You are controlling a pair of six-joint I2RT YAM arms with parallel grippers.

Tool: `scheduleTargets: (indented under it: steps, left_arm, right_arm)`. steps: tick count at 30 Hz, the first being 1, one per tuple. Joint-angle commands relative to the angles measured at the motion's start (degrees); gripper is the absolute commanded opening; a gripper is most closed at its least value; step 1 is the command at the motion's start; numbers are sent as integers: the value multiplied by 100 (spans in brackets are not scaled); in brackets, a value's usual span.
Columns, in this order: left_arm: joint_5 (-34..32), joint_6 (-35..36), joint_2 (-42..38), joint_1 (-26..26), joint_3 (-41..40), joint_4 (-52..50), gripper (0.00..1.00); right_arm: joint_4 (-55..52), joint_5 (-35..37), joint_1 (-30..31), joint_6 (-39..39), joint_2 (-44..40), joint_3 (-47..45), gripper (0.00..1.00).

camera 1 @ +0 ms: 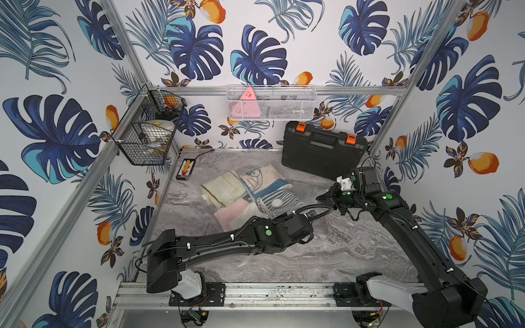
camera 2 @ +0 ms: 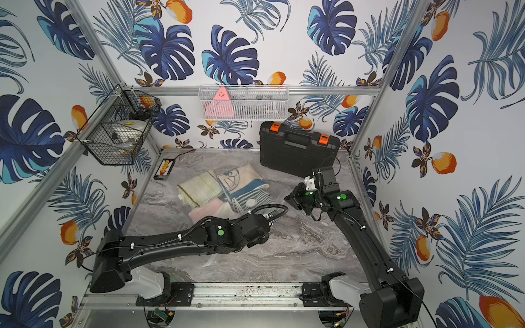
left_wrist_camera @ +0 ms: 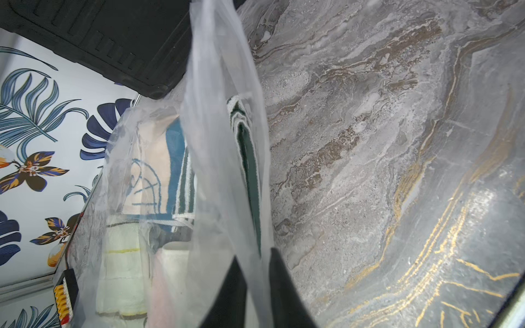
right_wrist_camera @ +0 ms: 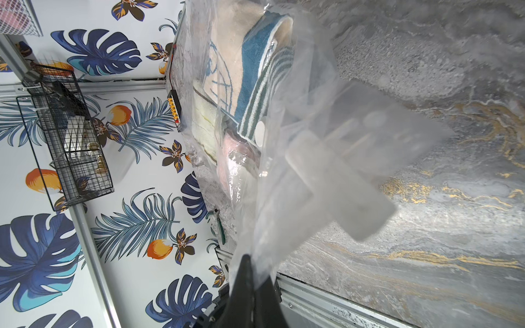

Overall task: Place the folded towel into the vacuum bag
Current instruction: Close the vacuum bag at the center of the board.

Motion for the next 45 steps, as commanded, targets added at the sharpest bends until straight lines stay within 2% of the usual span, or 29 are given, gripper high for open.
scheduleTargets:
  steps: [1,3,5,7,10,12,16,22,28,31,35,40,45]
  left_arm:
    - [79,132,-184,173,-47,354,0]
    - [487,39,-348,520,-11,81,0]
    - [971,-130,-608,924,-42,-121,0]
    - [1660,-395,-940,1490,-87,-273,0]
    - [2169,-502,-1199,1937,5,-534,0]
    - [2222,-482,-1261,2082,104,-712,0]
    - [2407,-458,-1342,2436,226,-850,0]
    - [2710,-414,-1403,2622,377,-930,0]
    - [2845,-367,-1460,2635,333,-1000,0]
    - [2891,-334,-1420,2643,359,-1041,0]
    - [2916,-254,-1351,2647,429,-1094,0]
    - [2966,-199,-1311,2687,441,-1136,0]
    - [2993,-163,-1265,2708,443,-1124,0]
  right_arm:
    - [278,-369,-66,-383,89,299,13]
    - [205,-602,-203,-988,177,684,33]
    - [-158,-547,-329,-1701,218,1271,46]
    - [-302,-25,-397,-2174,63,1611,55]
    - [-10,404,-497,-2687,-329,1458,61]
    - [68,781,-498,-3348,-587,1244,61]
    - [854,1832,-489,-4564,-1314,-155,57]
    - [1441,683,-414,-5093,-1250,-896,57]
    - [2825,-66,-55,-6297,-1053,-1317,62]
    - [3321,-88,-55,-6380,-518,-1207,63]
    - [3824,-501,-46,-6262,212,-867,62]
    - [3639,-428,-55,-6982,703,-550,61]
    - [3432,-1030,-55,-7681,1035,-181,60]
